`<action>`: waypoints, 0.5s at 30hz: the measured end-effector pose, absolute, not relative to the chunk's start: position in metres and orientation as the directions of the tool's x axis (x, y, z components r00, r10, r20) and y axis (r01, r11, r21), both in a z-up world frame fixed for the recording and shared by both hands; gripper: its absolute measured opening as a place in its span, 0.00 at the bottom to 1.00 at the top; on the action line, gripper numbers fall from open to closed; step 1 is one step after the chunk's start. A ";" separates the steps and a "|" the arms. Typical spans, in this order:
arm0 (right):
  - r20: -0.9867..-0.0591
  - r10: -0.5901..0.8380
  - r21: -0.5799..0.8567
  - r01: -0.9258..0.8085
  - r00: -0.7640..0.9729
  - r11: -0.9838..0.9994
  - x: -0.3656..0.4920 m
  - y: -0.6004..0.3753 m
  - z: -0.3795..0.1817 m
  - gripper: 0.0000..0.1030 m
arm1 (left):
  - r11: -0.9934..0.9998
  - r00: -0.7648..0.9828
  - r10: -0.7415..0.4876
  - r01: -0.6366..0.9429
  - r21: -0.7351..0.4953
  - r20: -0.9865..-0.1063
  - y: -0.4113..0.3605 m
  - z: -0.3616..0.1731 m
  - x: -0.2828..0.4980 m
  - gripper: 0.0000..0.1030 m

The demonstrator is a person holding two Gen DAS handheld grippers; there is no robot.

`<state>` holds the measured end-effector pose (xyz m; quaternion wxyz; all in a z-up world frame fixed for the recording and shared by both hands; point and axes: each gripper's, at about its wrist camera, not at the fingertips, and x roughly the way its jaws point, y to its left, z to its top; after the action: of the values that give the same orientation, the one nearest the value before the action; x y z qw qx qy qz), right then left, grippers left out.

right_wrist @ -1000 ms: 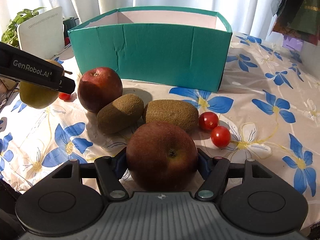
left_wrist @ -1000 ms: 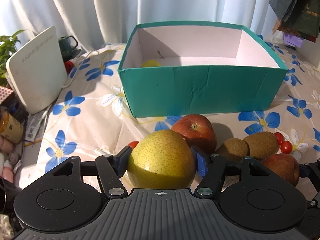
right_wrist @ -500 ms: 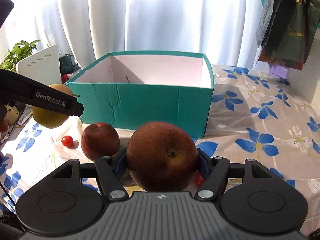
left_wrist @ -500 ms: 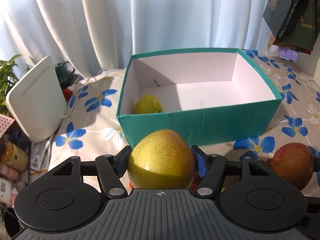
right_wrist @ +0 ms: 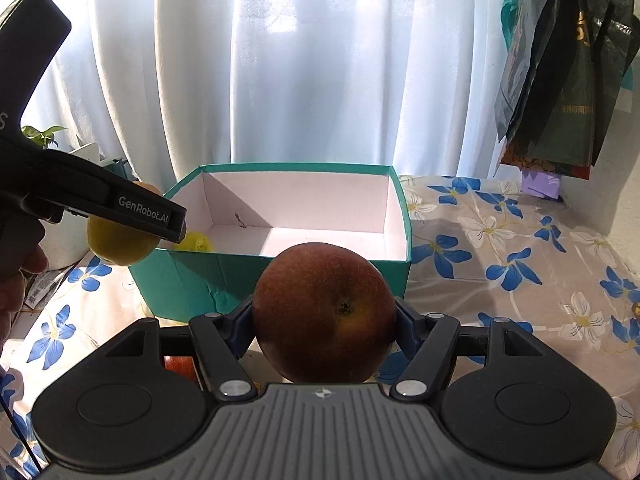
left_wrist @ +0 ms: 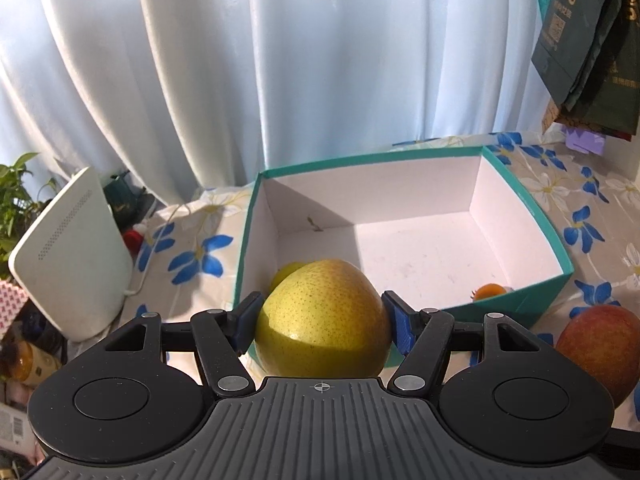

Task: Organize fruits
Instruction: 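Carry the pear with the left gripper and the apple with the right gripper into the box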

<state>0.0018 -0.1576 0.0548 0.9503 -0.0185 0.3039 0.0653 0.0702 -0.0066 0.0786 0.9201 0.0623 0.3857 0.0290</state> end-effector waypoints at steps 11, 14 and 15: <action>-0.538 0.083 0.005 -0.096 0.839 0.995 0.020 -0.160 0.068 0.66 | 0.989 0.714 0.136 -0.059 0.135 -0.687 0.003 0.077 0.116 0.67; -0.530 0.074 0.007 -0.083 0.845 0.997 0.026 -0.161 0.071 0.66 | 0.988 0.690 0.144 -0.063 0.139 -0.710 0.005 0.065 0.128 0.67; -0.528 0.071 0.008 -0.078 0.846 0.997 0.028 -0.162 0.071 0.66 | 0.989 0.684 0.141 -0.063 0.134 -0.716 0.007 0.061 0.130 0.67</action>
<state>0.0281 -0.1621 0.0713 0.9607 -0.0067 0.2748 0.0388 0.1298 0.0068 0.0608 0.9163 0.0494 0.3935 0.0557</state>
